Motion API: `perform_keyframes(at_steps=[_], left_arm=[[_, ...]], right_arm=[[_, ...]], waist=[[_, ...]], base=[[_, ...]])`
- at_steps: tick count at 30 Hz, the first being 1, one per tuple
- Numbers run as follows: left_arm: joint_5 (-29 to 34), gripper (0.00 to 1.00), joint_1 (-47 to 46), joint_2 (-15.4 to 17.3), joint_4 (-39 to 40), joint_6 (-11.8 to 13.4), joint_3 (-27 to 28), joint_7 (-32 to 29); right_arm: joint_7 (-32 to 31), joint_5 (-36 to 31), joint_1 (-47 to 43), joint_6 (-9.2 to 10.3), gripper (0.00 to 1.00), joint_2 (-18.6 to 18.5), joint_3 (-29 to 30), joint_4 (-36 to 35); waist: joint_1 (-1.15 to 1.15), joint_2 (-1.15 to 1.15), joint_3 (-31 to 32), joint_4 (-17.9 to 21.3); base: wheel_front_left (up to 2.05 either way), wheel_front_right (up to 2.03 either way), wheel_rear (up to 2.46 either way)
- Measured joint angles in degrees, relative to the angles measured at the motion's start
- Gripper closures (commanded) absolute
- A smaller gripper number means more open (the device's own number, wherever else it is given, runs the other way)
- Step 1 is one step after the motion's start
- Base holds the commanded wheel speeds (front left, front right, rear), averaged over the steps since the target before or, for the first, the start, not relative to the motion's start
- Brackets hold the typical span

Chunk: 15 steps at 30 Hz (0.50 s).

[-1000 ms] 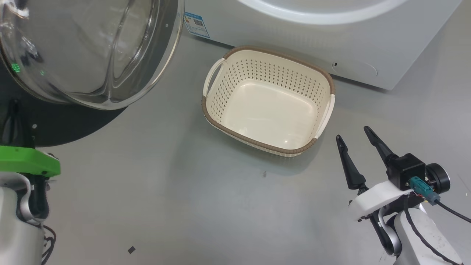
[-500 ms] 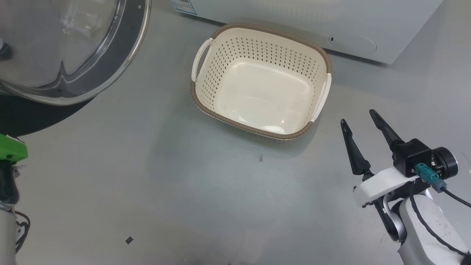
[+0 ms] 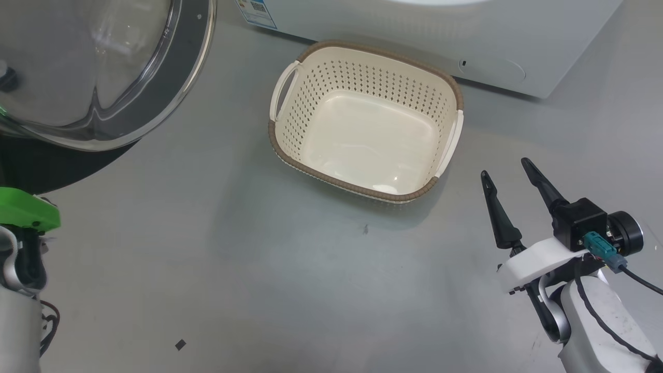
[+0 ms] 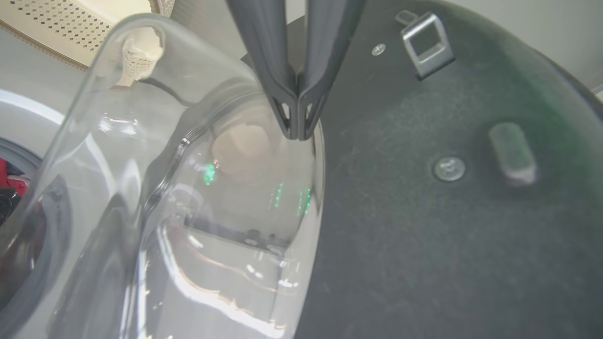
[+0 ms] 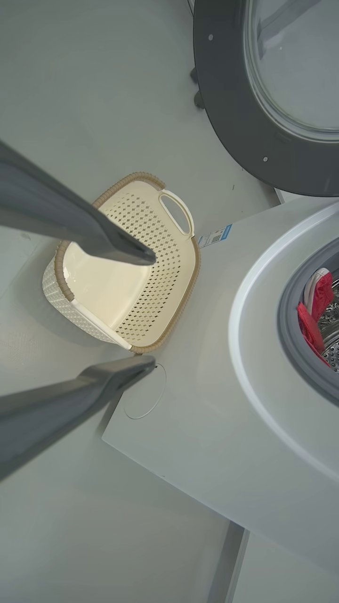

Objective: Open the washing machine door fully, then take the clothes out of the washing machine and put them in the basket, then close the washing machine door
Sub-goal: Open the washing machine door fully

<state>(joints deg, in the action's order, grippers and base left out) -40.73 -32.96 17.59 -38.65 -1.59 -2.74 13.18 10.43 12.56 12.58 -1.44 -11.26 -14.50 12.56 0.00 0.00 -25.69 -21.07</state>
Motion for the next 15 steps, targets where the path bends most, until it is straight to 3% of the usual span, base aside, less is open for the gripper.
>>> perform_keyframes(at_steps=[15], left_arm=[[4.1,1.0,1.6,-1.6,0.2,-1.9,-4.5,0.6]], right_arm=[[2.5,2.4,-0.3,0.0,0.0,2.7,1.2,3.9]], waist=[[0.0,0.0,7.3,0.7]], base=[[0.0,0.0,0.0]])
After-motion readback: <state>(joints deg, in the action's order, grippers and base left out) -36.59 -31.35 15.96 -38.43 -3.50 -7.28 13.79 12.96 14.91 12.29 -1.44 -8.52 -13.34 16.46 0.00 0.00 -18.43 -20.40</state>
